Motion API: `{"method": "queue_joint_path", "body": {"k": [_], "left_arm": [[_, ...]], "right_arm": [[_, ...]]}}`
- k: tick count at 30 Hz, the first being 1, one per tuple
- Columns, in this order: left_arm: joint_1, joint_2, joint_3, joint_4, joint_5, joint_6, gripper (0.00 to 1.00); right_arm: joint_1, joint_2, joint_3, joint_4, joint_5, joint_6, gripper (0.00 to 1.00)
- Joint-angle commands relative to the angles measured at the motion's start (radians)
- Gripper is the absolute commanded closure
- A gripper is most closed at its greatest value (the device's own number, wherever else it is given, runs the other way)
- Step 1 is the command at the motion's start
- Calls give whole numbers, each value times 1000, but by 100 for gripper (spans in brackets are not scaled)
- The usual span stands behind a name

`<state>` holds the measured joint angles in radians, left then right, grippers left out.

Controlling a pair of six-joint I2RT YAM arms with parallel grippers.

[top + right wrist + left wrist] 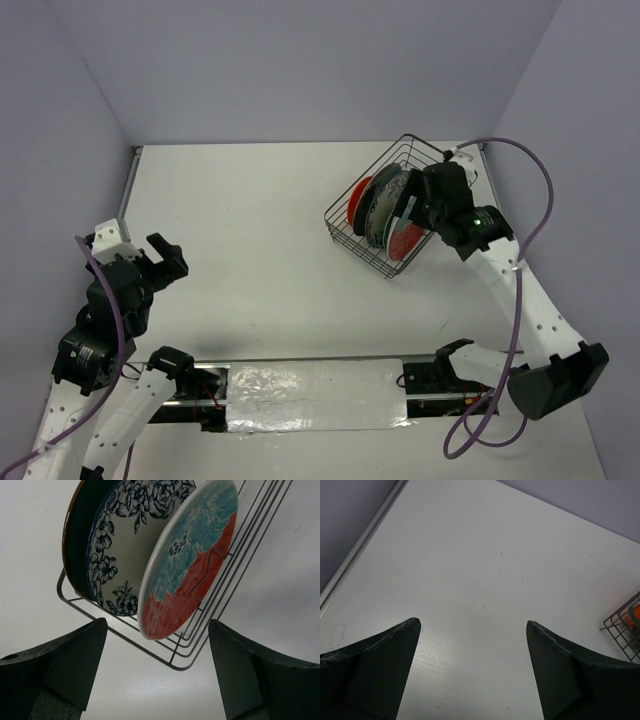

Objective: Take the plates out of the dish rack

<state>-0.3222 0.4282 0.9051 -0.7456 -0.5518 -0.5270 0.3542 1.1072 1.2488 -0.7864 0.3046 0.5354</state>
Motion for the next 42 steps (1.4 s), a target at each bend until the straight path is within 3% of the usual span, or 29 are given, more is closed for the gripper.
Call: {"method": "queue_joint_path", "body": {"k": [1,12,22,29,33,42], "left_arm": [[0,9,3,46,10,10,1],[2,50,2,54,33,21,0],[0,61,-2,60,46,24,0],[-2,63,-3,61,52,27,1],[-2,61,-5,61,52,27,0],[-3,58,-3,60,49,25,0]], "right_arm": [[38,26,9,73,105,87,11],[71,169,-28,147,227,187,27],[71,266,1,135,289,205,69],[74,241,-9,125,317,219,76],[74,221,8,108,330,212,98],[74,148,24,119,329,186,100]]}}
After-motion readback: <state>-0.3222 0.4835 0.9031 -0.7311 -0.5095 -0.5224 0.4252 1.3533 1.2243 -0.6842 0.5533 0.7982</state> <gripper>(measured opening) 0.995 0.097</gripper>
